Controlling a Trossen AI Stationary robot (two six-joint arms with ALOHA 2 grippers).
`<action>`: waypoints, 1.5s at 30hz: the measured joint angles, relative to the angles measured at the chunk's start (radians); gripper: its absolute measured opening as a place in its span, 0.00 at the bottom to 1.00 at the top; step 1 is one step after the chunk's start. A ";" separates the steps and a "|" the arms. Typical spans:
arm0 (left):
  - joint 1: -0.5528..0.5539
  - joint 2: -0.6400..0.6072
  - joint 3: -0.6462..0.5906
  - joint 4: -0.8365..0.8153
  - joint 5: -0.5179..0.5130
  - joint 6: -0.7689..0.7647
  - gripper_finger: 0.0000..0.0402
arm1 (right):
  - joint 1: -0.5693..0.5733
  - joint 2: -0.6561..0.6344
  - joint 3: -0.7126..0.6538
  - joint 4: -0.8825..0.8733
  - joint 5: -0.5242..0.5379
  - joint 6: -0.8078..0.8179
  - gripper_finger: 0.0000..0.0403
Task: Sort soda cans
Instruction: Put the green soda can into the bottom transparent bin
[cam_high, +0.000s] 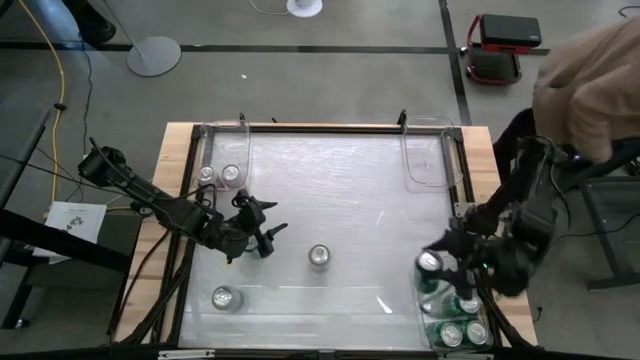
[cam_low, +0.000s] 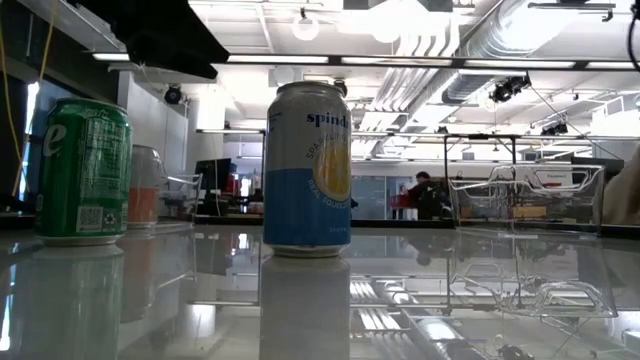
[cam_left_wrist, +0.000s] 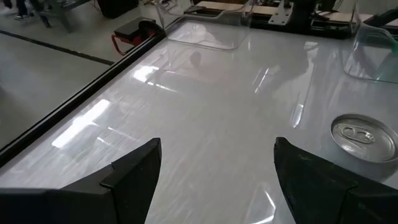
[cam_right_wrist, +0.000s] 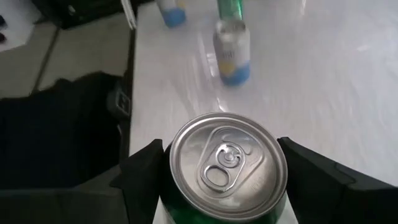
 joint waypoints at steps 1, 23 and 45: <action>0.000 0.000 0.000 0.001 0.000 0.000 0.71 | 0.037 0.016 0.000 -0.033 0.015 0.060 0.66; 0.000 0.000 0.000 0.020 -0.007 0.002 0.71 | 0.320 0.278 -0.001 -0.188 0.045 0.646 0.58; 0.000 0.000 -0.001 0.019 -0.015 0.010 0.71 | 0.251 0.372 -0.002 -0.075 -0.207 0.476 0.59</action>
